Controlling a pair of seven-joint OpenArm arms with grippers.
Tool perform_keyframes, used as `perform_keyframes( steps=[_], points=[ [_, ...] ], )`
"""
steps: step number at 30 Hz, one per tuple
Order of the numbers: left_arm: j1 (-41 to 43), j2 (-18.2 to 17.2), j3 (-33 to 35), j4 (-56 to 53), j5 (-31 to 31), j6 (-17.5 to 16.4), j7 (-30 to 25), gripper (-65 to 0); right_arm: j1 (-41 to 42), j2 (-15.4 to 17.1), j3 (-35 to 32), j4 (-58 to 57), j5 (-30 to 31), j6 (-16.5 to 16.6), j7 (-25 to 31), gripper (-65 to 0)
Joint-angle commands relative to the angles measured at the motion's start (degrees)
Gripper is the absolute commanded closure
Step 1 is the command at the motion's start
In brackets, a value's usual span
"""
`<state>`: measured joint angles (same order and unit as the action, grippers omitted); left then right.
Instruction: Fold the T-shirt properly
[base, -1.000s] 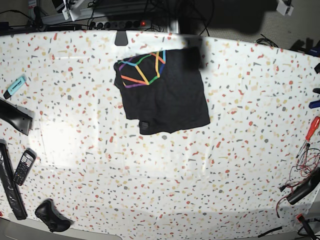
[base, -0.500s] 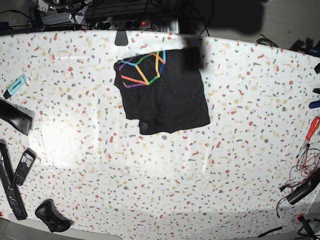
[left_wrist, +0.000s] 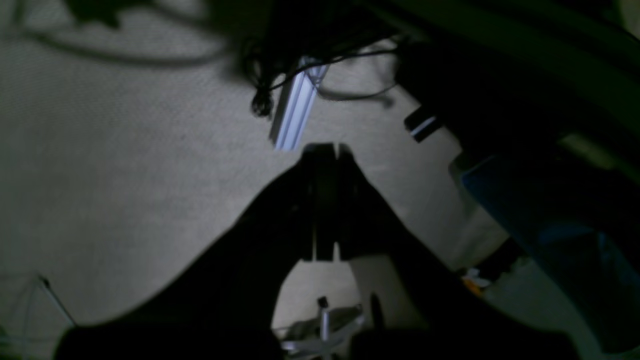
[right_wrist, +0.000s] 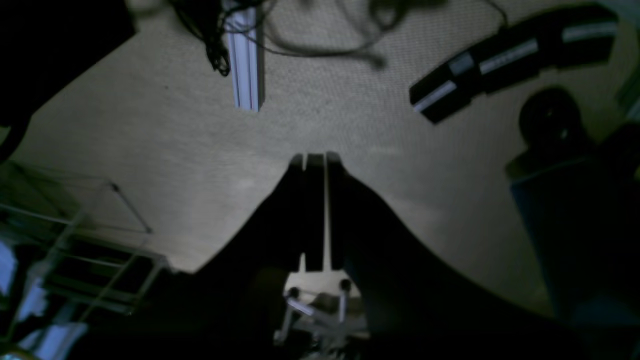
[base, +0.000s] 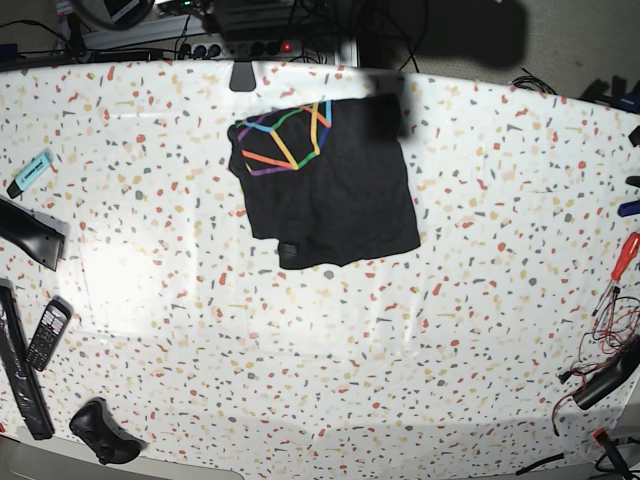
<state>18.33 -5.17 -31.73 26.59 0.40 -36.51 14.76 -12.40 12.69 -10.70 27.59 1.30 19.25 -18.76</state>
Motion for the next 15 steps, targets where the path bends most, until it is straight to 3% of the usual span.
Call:
perform_keyframes(
  steps=[1, 7, 11, 15],
  points=[
    [0.28, 0.63, 0.37, 0.02, 1.88, 1.07, -0.11, 0.0, -0.04, 0.24, -0.39, -0.33, -1.03, -1.16, 1.09, 0.0],
    [-0.09, 1.97, 10.1, 0.0, 9.29, 15.1, -7.19, 0.0, 0.02, 0.02, -1.05, -1.9, -1.77, -5.75, 6.73, 0.0],
    [-0.26, 1.49, 15.89, 0.0, 8.96, 16.9, -12.07, 0.0, 0.02, 0.5, -1.05, -1.9, -1.75, -6.03, 8.37, 0.0],
    [-1.55, 1.51, 16.94, -0.79, 6.75, 17.94, -12.24, 0.0, 0.02, 0.17, -1.05, -1.9, -0.92, -6.03, 8.92, 0.0]
  ],
)
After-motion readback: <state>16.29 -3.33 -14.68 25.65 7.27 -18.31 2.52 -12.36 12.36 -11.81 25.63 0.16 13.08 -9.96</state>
